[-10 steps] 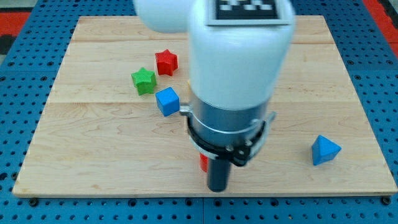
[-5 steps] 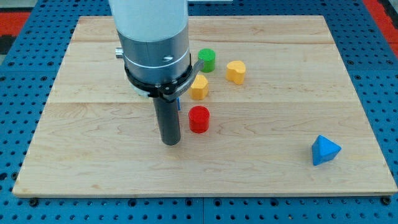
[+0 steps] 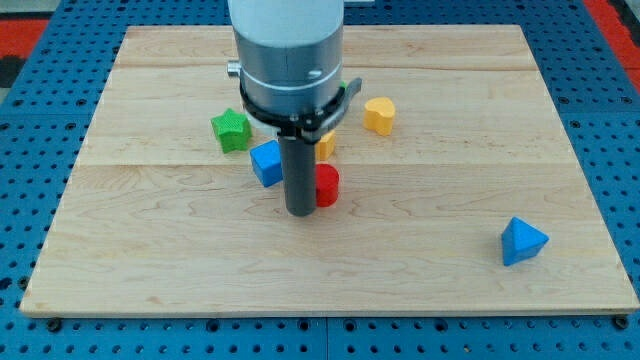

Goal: Move the red circle bottom right of the yellow hexagon

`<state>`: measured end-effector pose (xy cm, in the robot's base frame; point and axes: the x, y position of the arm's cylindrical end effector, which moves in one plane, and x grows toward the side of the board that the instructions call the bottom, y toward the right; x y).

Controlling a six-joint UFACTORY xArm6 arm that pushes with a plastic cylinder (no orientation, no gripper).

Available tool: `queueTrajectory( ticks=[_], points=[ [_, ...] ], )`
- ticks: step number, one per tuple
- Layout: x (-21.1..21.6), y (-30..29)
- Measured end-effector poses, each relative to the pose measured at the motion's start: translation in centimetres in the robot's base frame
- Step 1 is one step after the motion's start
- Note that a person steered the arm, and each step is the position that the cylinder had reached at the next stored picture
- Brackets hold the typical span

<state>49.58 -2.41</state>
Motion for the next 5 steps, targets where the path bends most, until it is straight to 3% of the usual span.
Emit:
queueTrajectory(
  ticks=[2,3,4,5],
  points=[
    [0.0,4.0],
    [4.2,3.8],
    [11.3,9.3],
    [12.3,14.4]
  ],
)
